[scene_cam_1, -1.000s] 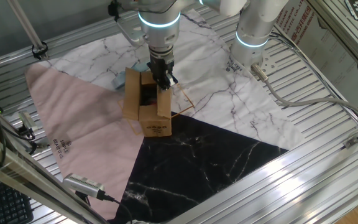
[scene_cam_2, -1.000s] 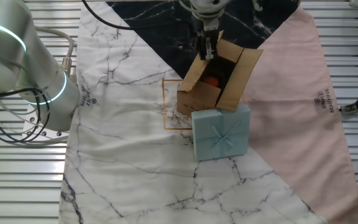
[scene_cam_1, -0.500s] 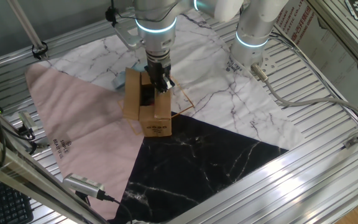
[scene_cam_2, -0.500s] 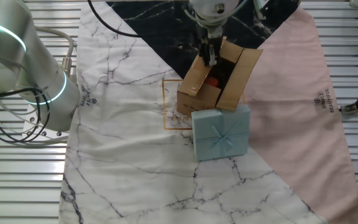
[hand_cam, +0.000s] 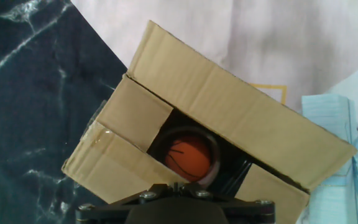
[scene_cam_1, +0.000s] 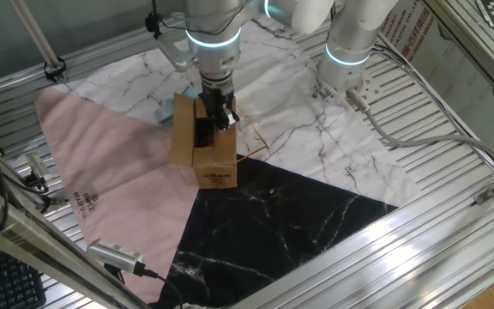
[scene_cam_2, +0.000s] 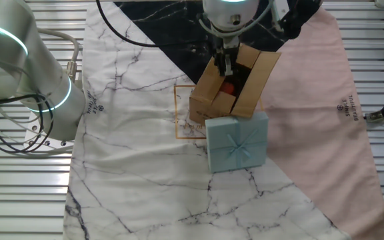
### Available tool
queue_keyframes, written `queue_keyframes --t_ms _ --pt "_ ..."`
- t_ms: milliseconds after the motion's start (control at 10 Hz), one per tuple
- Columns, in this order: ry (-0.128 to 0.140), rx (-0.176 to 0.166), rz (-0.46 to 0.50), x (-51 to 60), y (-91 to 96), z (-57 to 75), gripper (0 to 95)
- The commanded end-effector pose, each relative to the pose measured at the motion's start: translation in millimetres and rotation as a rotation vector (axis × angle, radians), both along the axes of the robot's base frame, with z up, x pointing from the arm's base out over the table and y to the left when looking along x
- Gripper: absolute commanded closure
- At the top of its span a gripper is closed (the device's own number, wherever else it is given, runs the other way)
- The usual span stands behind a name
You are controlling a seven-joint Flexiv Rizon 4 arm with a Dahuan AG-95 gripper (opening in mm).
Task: Cover the box
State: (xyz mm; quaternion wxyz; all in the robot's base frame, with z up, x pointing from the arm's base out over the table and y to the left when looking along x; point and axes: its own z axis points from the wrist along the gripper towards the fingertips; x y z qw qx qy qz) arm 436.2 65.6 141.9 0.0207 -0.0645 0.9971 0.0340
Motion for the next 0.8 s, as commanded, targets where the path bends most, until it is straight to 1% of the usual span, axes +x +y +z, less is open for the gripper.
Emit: queue_keyframes --t_ms 100,400,800 --pt "-0.003 0.001 -0.002 0.3 -0.5 -2.3 95.0" --pt "-0.008 0.005 -0.01 1.2 -0.7 -6.7 95.0" --pt "-0.007 0.003 -0.01 1.4 -0.5 -7.2 95.0"
